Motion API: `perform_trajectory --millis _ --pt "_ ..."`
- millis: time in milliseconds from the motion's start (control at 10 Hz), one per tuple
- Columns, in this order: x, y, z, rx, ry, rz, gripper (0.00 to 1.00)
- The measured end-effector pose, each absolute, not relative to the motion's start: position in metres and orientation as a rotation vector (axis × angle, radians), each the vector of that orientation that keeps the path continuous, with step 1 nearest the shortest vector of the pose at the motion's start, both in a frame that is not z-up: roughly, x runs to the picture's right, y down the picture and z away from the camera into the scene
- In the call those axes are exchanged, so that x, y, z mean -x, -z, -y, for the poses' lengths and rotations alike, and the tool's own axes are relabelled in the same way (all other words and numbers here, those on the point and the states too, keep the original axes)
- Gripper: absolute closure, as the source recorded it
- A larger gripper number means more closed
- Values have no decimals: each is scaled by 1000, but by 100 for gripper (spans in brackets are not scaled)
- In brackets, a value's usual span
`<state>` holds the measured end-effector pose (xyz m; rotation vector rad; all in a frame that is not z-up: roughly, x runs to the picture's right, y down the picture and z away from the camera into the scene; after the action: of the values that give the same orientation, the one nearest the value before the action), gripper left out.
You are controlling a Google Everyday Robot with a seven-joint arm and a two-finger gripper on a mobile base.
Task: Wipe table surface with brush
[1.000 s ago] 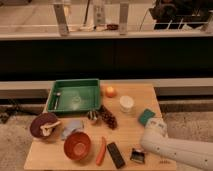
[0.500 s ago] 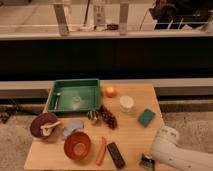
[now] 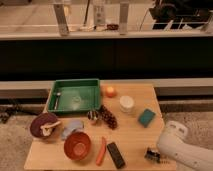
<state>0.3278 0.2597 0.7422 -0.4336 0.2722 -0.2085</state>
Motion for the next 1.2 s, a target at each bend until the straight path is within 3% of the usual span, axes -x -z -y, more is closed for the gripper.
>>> perform_trajectory --millis 600,1200 --pt "-328 -786 -206 403 204 -225 100" --pt "-269 -822 -217 439 260 -131 100"
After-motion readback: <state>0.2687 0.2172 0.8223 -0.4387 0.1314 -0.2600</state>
